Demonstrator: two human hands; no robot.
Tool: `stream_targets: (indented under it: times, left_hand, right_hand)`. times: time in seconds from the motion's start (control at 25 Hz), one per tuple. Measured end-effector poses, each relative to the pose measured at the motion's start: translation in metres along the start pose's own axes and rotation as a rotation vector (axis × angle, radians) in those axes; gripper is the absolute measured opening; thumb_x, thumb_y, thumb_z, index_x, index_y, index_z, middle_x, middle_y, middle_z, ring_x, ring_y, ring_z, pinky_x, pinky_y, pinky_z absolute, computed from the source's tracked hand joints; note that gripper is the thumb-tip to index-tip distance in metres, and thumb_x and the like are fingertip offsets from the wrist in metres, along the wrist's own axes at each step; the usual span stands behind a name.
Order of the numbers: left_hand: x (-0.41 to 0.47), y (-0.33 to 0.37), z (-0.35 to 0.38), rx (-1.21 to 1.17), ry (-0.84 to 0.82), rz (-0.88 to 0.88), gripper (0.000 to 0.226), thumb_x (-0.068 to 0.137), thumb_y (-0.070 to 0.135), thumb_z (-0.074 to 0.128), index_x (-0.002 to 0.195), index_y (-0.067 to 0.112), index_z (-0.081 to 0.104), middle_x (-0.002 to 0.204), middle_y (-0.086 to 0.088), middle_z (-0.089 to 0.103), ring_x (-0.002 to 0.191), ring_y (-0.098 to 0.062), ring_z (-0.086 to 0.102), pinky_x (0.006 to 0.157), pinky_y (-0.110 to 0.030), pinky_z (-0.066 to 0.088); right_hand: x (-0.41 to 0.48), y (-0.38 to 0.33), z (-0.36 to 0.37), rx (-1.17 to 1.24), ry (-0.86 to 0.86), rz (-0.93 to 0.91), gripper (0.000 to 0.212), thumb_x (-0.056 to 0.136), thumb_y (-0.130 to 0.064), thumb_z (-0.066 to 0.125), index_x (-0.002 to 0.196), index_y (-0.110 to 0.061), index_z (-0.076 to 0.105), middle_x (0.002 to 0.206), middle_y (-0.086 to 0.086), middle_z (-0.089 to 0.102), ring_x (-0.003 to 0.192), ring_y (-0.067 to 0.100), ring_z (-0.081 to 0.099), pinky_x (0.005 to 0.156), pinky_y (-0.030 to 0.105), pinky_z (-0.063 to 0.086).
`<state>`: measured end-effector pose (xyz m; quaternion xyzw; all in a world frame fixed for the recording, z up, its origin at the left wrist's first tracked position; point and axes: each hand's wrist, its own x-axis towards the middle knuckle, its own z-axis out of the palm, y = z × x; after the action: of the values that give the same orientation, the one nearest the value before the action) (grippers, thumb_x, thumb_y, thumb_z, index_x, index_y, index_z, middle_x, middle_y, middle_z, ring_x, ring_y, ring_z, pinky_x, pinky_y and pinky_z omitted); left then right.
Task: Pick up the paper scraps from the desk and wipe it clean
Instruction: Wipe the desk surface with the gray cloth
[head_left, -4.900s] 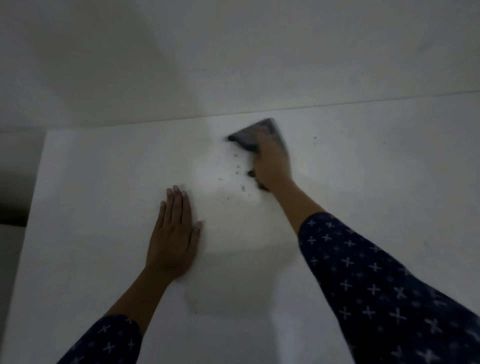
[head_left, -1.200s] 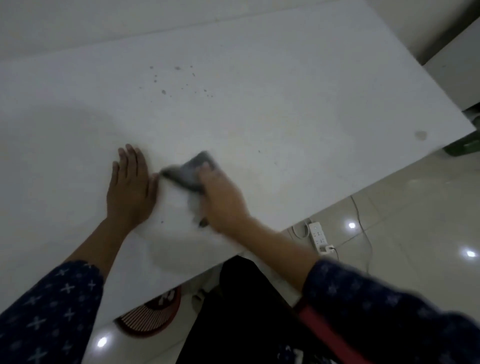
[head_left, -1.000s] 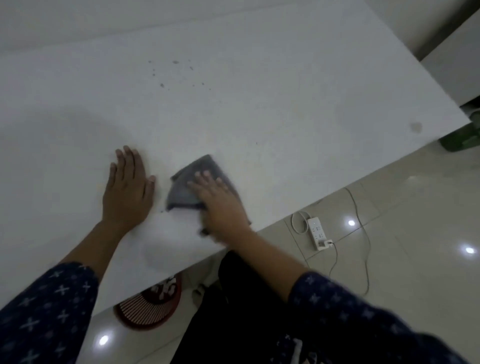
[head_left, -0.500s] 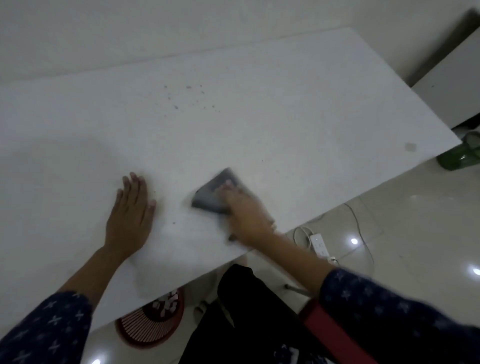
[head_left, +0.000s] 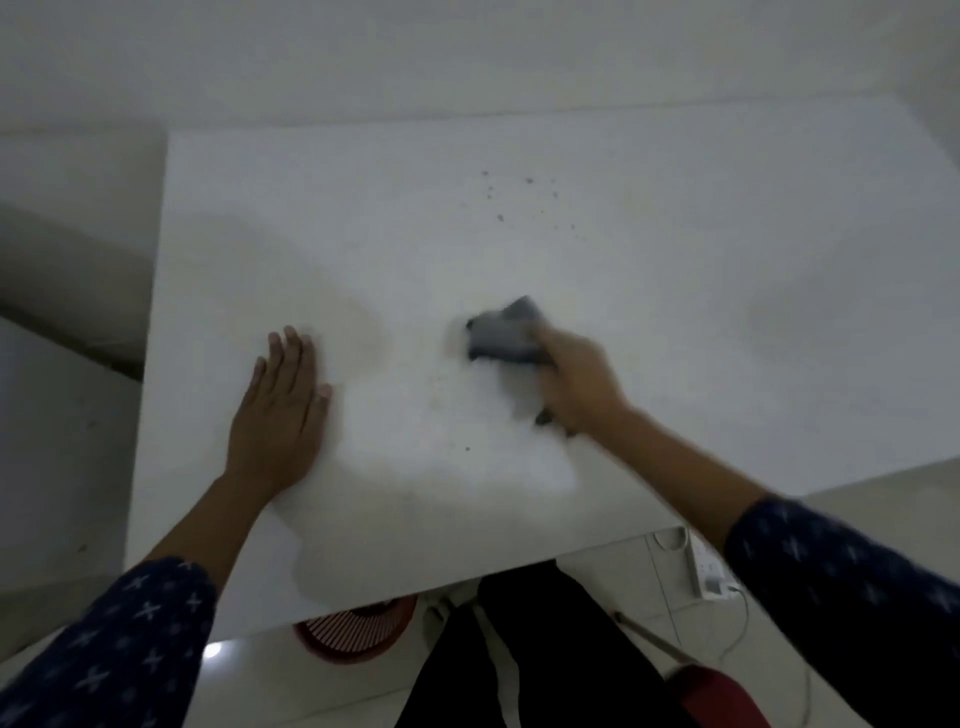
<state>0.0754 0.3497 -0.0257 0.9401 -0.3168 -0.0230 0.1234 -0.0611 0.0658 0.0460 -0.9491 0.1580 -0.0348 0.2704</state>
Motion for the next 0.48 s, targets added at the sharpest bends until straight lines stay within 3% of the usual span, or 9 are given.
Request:
stream_targets:
  times: [0.04,0.08,0.12,0.16,0.2,0.24,0.32,0.4,0.48]
  left_hand:
    - [0.002,-0.001,0.0,-0.014,0.014,-0.03,0.068,0.094,0.043,0.008,0.147,-0.001,0.01,0.155,-0.017,0.007,0.144,-0.025,0.001,0.117,-0.029,-0.004]
    - [0.004,-0.004,0.0,-0.027,0.018,-0.05,0.069,0.093,0.043,0.007,0.147,0.0,0.009,0.156,-0.017,0.006,0.144,-0.025,0.0,0.117,-0.033,-0.002]
    - [0.006,-0.007,0.0,-0.032,0.017,-0.058,0.068,0.093,0.043,0.006,0.147,0.0,0.008,0.156,-0.017,0.005,0.144,-0.024,-0.001,0.118,-0.035,-0.001]
    - [0.009,-0.012,0.0,-0.026,0.013,-0.052,0.068,0.093,0.043,0.005,0.147,0.001,0.007,0.156,-0.016,0.005,0.144,-0.024,-0.001,0.118,-0.034,-0.001]
    - [0.014,-0.018,-0.001,-0.02,0.01,-0.037,0.068,0.093,0.043,0.005,0.147,0.002,0.006,0.156,-0.015,0.004,0.144,-0.023,-0.001,0.117,-0.033,-0.002]
    - [0.018,-0.024,-0.002,-0.016,0.007,-0.021,0.068,0.094,0.044,0.004,0.147,0.003,0.006,0.156,-0.014,0.004,0.144,-0.023,-0.001,0.117,-0.03,-0.004]
    - [0.024,-0.033,-0.004,-0.021,-0.003,-0.014,0.067,0.094,0.044,0.004,0.148,0.005,0.006,0.156,-0.01,0.003,0.145,-0.02,-0.002,0.116,-0.023,-0.009]
    - [0.025,-0.033,-0.006,-0.027,-0.008,-0.02,0.065,0.094,0.044,0.005,0.148,0.009,0.004,0.157,-0.006,-0.001,0.145,-0.017,-0.005,0.116,-0.022,-0.009]
    - [0.026,-0.031,-0.007,-0.031,-0.005,-0.021,0.063,0.095,0.043,0.006,0.149,0.01,0.003,0.157,-0.005,-0.002,0.145,-0.017,-0.006,0.118,-0.028,-0.005]
  right_hand:
    - [-0.018,-0.025,0.025,0.058,-0.081,-0.193,0.036,0.084,-0.03,0.063,0.118,-0.018,0.059,0.106,0.017,0.066,0.073,0.021,0.07,0.067,0.044,0.058]
    - [-0.036,-0.049,0.055,0.046,-0.227,-0.43,0.051,0.075,-0.029,0.068,0.123,-0.015,0.057,0.122,0.017,0.062,0.104,0.025,0.064,0.094,0.043,0.05]
    - [-0.047,-0.068,0.082,-0.044,-0.406,-0.695,0.062,0.073,-0.022,0.067,0.133,-0.013,0.05,0.139,0.015,0.05,0.13,0.027,0.046,0.112,0.044,0.031]
    - [-0.047,-0.075,0.104,-0.148,-0.528,-0.827,0.069,0.076,-0.015,0.063,0.141,-0.013,0.04,0.151,0.011,0.035,0.142,0.025,0.026,0.12,0.04,0.012]
    - [-0.032,-0.075,0.114,-0.149,-0.534,-0.84,0.072,0.078,-0.011,0.059,0.145,-0.014,0.032,0.155,0.008,0.025,0.146,0.023,0.014,0.119,0.035,0.0]
    - [-0.009,-0.071,0.116,-0.117,-0.476,-0.763,0.075,0.078,-0.011,0.06,0.146,-0.015,0.028,0.157,0.006,0.021,0.147,0.022,0.011,0.117,0.032,-0.006]
    - [0.04,-0.054,0.1,-0.081,-0.321,-0.537,0.088,0.069,-0.014,0.076,0.145,-0.015,0.03,0.155,0.008,0.023,0.146,0.024,0.014,0.12,0.036,-0.001]
    - [0.086,-0.018,0.064,-0.075,-0.154,-0.158,0.098,0.064,-0.016,0.081,0.146,-0.014,0.028,0.156,0.009,0.021,0.146,0.025,0.012,0.121,0.038,0.006]
    - [0.109,0.026,0.024,-0.137,0.004,0.129,0.08,0.078,-0.006,0.067,0.147,-0.015,0.026,0.157,0.009,0.02,0.146,0.025,0.015,0.119,0.034,0.012]
